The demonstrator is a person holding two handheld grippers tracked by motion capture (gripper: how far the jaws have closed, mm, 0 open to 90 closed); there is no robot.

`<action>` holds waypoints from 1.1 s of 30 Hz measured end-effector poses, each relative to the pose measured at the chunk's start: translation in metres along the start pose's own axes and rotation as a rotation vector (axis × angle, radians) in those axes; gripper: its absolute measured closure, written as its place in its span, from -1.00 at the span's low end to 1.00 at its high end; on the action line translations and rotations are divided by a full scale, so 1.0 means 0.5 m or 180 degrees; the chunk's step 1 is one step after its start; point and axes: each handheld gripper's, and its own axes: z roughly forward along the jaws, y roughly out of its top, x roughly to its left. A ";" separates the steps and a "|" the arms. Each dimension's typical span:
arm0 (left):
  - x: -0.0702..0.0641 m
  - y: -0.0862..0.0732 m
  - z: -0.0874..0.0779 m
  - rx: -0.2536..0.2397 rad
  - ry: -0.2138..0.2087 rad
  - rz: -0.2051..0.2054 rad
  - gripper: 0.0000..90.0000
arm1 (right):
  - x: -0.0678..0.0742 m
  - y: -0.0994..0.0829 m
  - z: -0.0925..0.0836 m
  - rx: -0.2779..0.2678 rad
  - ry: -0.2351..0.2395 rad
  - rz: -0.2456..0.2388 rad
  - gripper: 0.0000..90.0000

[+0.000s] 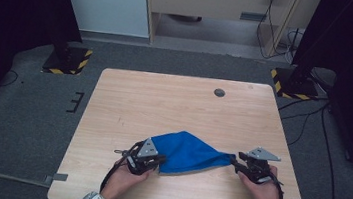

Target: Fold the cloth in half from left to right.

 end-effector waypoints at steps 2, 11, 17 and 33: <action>0.003 0.010 -0.008 -0.0085 0.0008 -0.0024 0.89 | 0.009 -0.001 0.008 0.0059 0.0042 -0.0028 0.19; 0.034 0.042 -0.025 -0.0256 0.0002 -0.0255 0.89 | 0.035 -0.010 0.039 0.0226 0.0040 -0.0201 -0.06; 0.059 0.058 -0.037 -0.0327 0.0015 -0.0371 0.90 | 0.025 -0.004 0.045 0.0275 0.0057 -0.0130 -0.09; 0.108 0.138 -0.020 -0.0251 -0.0006 -0.0358 0.91 | -0.012 0.013 0.052 0.0417 0.0151 -0.0229 -0.11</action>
